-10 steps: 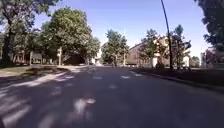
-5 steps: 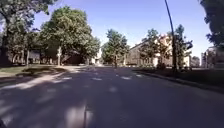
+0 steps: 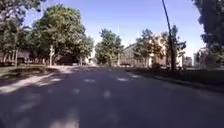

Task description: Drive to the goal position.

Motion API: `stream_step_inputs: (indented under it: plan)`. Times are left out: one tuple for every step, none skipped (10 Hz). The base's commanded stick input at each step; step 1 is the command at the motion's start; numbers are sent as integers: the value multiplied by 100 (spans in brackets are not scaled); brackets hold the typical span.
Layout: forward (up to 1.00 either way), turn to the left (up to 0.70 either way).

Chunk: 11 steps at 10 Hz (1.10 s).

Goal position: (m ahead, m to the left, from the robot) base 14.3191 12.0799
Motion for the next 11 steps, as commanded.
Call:
stream_step_inputs:
  plan:
    - [70,0]
    - [70,0]
    - [70,0]
    - [70,0]
    - [70,0]
    - [70,0]
    - [70,0]
    - [70,0]
    - [70,0]
    - [70,0]
    - [70,0]
